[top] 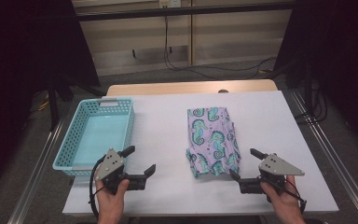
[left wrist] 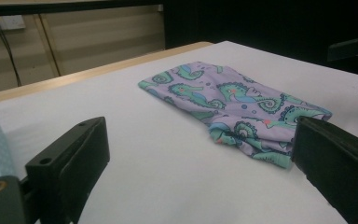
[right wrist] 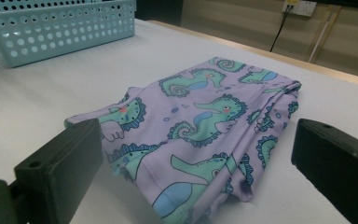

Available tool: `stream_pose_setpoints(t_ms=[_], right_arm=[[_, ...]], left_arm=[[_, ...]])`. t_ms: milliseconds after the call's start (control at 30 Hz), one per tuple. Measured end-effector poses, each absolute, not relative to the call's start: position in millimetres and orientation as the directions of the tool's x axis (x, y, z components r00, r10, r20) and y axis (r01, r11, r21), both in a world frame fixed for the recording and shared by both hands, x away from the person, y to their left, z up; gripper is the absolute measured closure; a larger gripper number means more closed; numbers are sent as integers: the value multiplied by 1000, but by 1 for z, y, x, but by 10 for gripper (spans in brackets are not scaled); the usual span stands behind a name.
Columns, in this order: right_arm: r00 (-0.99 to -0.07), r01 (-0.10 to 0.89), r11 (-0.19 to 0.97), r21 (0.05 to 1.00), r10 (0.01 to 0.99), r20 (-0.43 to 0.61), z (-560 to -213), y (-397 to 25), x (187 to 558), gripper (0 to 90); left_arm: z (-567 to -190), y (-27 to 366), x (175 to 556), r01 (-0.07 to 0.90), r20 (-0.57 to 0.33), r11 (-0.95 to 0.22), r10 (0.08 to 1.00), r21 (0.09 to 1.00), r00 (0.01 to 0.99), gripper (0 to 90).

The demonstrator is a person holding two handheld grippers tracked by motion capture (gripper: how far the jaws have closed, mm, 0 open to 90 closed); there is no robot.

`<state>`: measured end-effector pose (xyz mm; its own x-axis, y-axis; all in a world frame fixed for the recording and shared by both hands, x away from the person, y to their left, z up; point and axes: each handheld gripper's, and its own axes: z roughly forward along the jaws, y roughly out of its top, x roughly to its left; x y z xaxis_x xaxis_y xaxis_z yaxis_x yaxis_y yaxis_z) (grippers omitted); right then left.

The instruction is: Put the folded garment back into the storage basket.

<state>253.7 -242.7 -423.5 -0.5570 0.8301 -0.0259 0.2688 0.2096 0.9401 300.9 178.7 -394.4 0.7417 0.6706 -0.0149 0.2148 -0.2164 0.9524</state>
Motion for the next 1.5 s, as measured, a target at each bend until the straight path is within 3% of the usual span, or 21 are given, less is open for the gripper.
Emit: stream_pose_setpoints(t_ms=[600,1033,1500], right_arm=[[-596,302,260,917,802,-31,-418,-228,263,28],[-669,360,302,883,743,18,-413,-214,278,30],[-734,370,368,853,679,25,-402,-200,292,33]], left_arm=[[-398,135,335,260,-71,-199,651,945,755,42],[-403,99,361,231,-33,-277,572,933,820,38],[-407,78,397,227,-8,-300,586,926,810,40]])
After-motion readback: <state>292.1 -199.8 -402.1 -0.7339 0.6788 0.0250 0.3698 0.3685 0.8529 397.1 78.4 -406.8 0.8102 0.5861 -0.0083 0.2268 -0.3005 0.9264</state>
